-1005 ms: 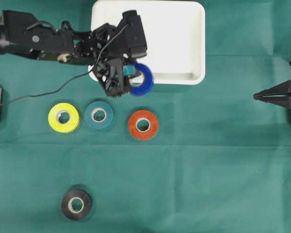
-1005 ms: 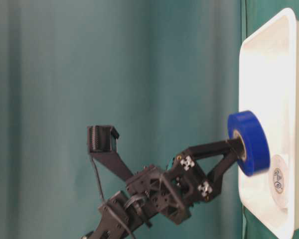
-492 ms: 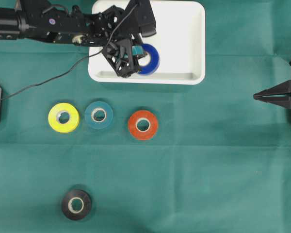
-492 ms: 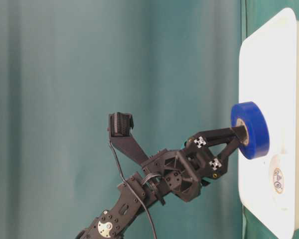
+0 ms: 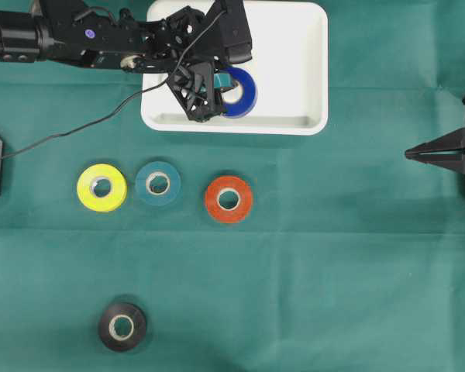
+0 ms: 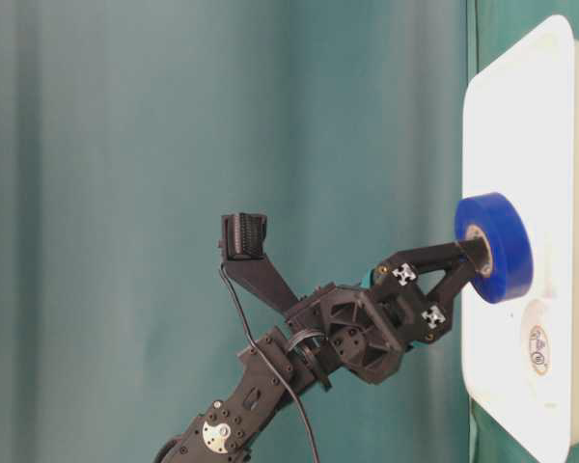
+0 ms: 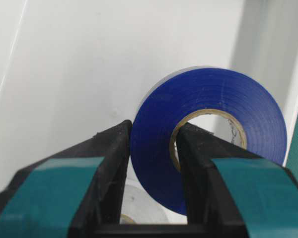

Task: Put the tape into the white case with the left arm.
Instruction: 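Carry the blue tape roll into the tray and lower it, then release the blue roll and withdraw the left gripper leftward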

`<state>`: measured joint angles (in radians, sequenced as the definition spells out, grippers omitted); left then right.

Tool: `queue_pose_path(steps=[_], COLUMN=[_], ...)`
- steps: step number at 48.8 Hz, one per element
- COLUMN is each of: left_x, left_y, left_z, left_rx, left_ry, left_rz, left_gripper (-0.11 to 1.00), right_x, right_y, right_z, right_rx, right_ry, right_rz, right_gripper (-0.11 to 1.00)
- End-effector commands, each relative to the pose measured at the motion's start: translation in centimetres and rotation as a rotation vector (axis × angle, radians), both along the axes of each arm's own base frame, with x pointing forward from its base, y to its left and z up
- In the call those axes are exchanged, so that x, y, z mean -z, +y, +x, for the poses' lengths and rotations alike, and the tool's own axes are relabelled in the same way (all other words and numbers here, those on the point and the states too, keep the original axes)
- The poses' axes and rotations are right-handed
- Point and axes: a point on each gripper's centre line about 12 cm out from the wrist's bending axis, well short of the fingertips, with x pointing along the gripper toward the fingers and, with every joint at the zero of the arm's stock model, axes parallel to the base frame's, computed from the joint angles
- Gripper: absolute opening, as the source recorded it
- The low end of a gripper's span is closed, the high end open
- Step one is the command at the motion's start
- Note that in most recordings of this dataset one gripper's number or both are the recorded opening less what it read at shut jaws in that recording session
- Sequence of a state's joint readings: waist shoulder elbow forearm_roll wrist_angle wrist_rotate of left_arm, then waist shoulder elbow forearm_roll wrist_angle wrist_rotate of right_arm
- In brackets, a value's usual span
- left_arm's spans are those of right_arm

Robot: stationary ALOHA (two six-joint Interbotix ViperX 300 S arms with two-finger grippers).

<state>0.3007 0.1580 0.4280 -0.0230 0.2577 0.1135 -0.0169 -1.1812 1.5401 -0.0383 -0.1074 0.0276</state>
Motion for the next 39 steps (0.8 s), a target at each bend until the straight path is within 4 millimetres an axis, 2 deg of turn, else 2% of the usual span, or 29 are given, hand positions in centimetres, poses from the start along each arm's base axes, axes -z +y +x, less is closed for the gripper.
queue_pose_path(steps=[1, 9, 12, 28, 39], left_x=[-1.5, -1.3, -1.3, -1.3, -1.8], left_y=[0.4, 0.4, 0.4, 0.4, -0.6], left_z=[0.5, 0.4, 0.4, 0.3, -1.4], left_rx=[-0.007, -0.005, -0.005, -0.005, 0.004], left_ry=[-0.048, -0.045, -0.044, -0.045, -0.035], left_rz=[0.016, 0.017, 0.015, 0.017, 0.012], left_gripper=[0.29, 0.77, 0.9, 0.89, 0.89], right_x=[-0.4, -0.4, -0.4, -0.4, -0.4], right_y=[0.0, 0.0, 0.0, 0.0, 0.0], right_z=[0.2, 0.2, 0.2, 0.2, 0.2], right_rx=[0.001, 0.001, 0.001, 0.001, 0.001], right_ry=[-0.008, -0.008, -0.008, -0.008, -0.008], right_rz=[0.0, 0.0, 0.0, 0.0, 0.0], right_gripper=[-0.1, -0.1, -0.1, -0.1, -0.1])
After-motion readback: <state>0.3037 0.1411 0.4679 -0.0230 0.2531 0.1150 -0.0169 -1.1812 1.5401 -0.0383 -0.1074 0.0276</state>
